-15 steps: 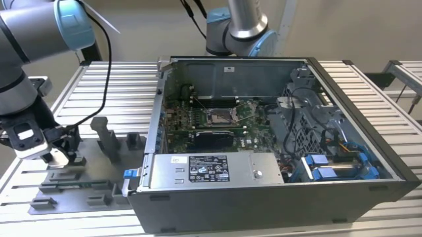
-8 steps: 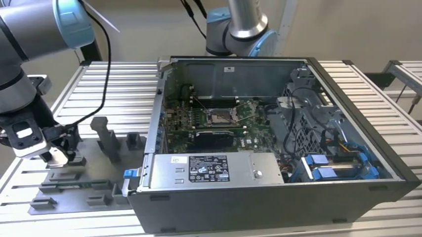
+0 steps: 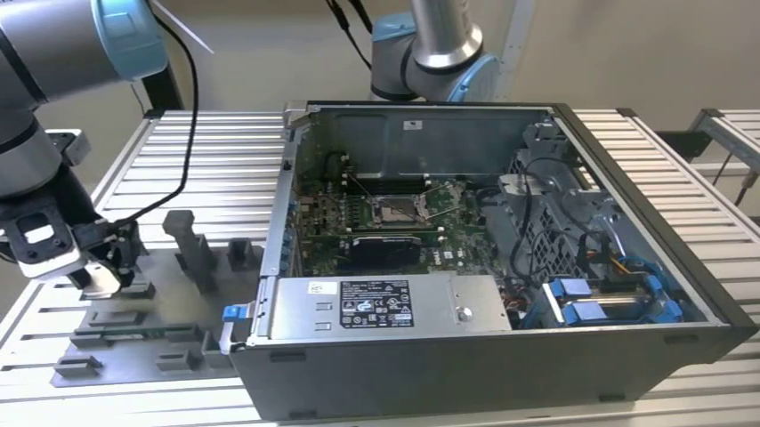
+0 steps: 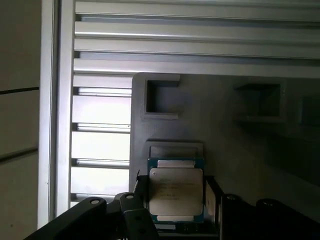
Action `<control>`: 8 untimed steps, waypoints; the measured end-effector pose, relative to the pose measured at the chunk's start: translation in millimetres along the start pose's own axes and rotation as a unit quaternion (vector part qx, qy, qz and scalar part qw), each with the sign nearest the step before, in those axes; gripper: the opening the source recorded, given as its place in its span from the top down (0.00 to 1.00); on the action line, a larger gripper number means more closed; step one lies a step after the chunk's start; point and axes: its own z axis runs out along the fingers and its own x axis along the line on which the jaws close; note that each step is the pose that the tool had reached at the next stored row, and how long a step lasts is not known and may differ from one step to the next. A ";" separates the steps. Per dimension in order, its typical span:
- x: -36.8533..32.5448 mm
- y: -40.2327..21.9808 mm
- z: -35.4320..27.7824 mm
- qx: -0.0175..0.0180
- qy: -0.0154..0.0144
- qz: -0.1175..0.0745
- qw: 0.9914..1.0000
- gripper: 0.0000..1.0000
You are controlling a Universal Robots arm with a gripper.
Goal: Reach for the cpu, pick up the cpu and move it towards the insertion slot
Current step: 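Pick up the cpu and move it towards the insertion slot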
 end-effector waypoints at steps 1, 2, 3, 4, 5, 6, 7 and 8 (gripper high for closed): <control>0.0 0.0 -0.8 0.000 0.000 0.000 1.000 1.00; 0.0 0.1 -1.4 0.000 0.000 0.000 1.000 1.00; 0.0 0.1 -2.2 0.000 0.000 0.000 1.000 1.00; 0.0 0.1 -2.9 0.000 0.000 0.000 1.000 1.00; 0.0 0.2 -3.5 0.000 0.000 0.000 1.000 1.00; 0.0 0.2 -4.0 0.000 0.000 0.000 1.000 1.00; 0.0 0.2 -4.6 0.000 0.000 0.000 1.000 1.00; 0.0 0.2 -5.2 0.000 0.000 0.000 1.000 1.00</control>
